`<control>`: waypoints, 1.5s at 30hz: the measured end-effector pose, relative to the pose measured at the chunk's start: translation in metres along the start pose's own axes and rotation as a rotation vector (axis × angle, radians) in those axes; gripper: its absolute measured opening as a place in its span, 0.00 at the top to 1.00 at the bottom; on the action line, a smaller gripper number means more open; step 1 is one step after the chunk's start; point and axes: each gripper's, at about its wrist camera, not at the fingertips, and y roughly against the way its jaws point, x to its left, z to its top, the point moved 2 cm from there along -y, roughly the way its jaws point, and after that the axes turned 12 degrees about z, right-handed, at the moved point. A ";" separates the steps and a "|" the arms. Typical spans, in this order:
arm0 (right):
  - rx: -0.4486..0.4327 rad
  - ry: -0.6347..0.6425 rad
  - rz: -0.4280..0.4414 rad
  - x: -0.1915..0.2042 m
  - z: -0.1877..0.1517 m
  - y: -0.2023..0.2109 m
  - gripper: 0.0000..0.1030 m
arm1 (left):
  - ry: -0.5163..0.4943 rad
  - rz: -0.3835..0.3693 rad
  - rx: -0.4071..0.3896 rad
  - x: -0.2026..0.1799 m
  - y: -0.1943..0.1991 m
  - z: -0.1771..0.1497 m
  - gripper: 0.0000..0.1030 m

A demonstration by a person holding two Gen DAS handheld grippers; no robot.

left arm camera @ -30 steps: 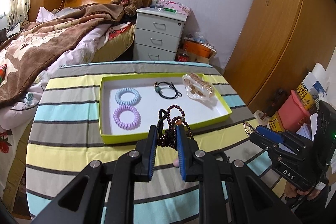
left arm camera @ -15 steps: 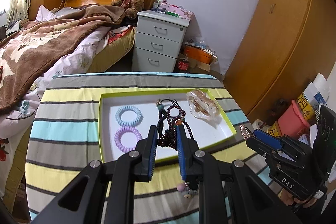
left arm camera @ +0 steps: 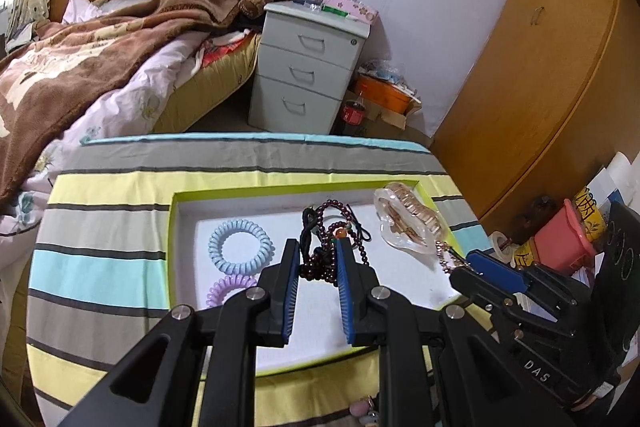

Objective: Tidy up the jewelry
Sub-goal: 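Carry the bracelet and rhinestone clip into the green box and open both tools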

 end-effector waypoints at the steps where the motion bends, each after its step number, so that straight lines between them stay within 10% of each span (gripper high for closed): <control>1: 0.007 -0.001 0.001 -0.001 0.000 -0.003 0.75 | -0.005 0.001 0.006 -0.001 -0.004 0.000 0.81; 45: 0.151 0.039 -0.081 -0.019 -0.011 -0.056 0.74 | -0.043 0.088 0.125 -0.008 -0.068 -0.013 0.81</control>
